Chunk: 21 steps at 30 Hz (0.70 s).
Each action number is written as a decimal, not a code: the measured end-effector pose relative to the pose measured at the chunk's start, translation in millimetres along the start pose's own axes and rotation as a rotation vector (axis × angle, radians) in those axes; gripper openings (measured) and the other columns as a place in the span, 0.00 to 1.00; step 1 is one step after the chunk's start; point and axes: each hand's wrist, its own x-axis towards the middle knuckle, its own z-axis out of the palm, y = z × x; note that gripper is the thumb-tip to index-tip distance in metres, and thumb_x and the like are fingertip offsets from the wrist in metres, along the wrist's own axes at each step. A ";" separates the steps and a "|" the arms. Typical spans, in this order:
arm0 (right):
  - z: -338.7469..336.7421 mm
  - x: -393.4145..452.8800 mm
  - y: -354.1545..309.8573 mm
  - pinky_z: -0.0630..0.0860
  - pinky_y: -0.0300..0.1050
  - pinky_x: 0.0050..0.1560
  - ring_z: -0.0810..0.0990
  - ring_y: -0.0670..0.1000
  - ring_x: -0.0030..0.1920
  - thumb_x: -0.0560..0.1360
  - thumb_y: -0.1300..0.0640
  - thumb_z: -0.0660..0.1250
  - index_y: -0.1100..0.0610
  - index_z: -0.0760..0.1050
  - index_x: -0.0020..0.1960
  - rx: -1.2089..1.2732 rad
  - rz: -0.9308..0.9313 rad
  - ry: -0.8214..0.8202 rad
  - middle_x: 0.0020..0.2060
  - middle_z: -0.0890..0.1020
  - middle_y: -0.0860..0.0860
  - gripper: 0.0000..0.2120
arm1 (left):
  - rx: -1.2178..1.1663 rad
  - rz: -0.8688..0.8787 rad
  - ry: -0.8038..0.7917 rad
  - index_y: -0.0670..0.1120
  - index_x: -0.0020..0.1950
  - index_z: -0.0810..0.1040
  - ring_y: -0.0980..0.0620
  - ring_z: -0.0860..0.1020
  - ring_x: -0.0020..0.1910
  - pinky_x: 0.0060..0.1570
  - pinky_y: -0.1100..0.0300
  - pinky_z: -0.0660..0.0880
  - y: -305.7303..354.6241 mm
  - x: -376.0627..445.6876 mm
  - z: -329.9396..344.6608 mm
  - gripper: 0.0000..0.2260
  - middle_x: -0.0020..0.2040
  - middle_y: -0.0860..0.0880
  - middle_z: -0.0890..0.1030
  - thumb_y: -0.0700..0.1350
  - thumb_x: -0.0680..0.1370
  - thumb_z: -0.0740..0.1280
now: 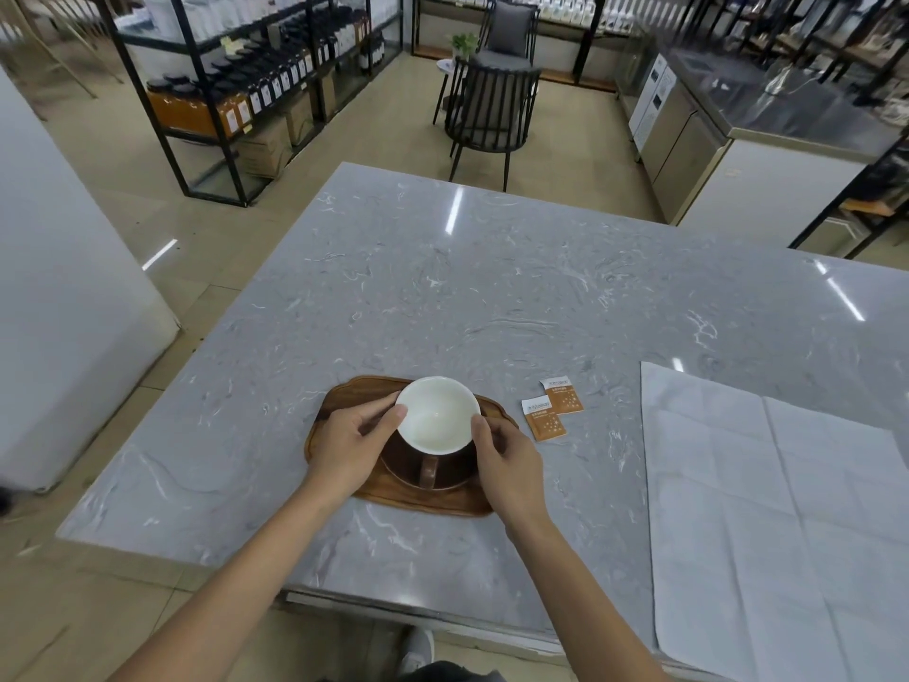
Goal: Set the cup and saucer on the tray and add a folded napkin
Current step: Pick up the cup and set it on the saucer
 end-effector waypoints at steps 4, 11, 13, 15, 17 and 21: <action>-9.2 -3.7 -3.4 0.76 0.39 0.47 0.80 0.40 0.49 0.80 0.38 0.60 0.47 0.82 0.58 -0.087 -0.035 -0.029 0.48 0.84 0.40 0.19 | 0.180 0.064 0.063 0.55 0.68 0.80 0.65 0.79 0.58 0.53 0.72 0.73 4.9 -7.5 0.3 0.18 0.59 0.61 0.84 0.59 0.82 0.61; -52.1 -41.9 7.0 0.75 0.45 0.54 0.75 0.51 0.65 0.81 0.46 0.65 0.48 0.80 0.61 -0.351 -0.400 0.045 0.52 0.84 0.40 0.13 | 0.515 0.462 0.050 0.50 0.77 0.69 0.53 0.68 0.73 0.70 0.57 0.67 21.8 -40.7 -12.1 0.22 0.75 0.51 0.72 0.52 0.83 0.62; -66.8 -58.4 15.1 0.75 0.45 0.56 0.67 0.51 0.72 0.80 0.44 0.65 0.47 0.78 0.63 -0.430 -0.447 0.053 0.56 0.83 0.39 0.13 | 0.562 0.591 0.028 0.48 0.76 0.71 0.51 0.70 0.72 0.70 0.56 0.68 30.9 -58.2 -11.4 0.22 0.74 0.49 0.73 0.50 0.81 0.62; -81.8 -74.9 24.3 0.78 0.48 0.56 0.65 0.52 0.75 0.80 0.44 0.66 0.49 0.78 0.64 -0.500 -0.496 0.070 0.58 0.83 0.42 0.16 | 0.579 0.675 -0.018 0.48 0.74 0.73 0.49 0.71 0.70 0.68 0.54 0.71 39.4 -77.1 -5.3 0.21 0.71 0.49 0.75 0.49 0.81 0.62; -96.0 -91.1 34.5 0.78 0.50 0.58 0.65 0.53 0.75 0.80 0.46 0.67 0.52 0.78 0.65 -0.565 -0.539 0.072 0.60 0.84 0.46 0.17 | 0.593 0.723 -0.074 0.48 0.72 0.75 0.50 0.72 0.68 0.67 0.54 0.72 44.0 -95.1 6.0 0.20 0.69 0.50 0.76 0.46 0.80 0.65; -126.5 -121.3 58.2 0.73 0.50 0.65 0.68 0.55 0.72 0.80 0.49 0.68 0.54 0.78 0.66 -0.665 -0.574 0.054 0.62 0.82 0.48 0.17 | 0.601 0.776 -0.197 0.47 0.68 0.80 0.50 0.74 0.68 0.65 0.54 0.74 46.6 -126.6 36.0 0.18 0.67 0.52 0.79 0.41 0.78 0.69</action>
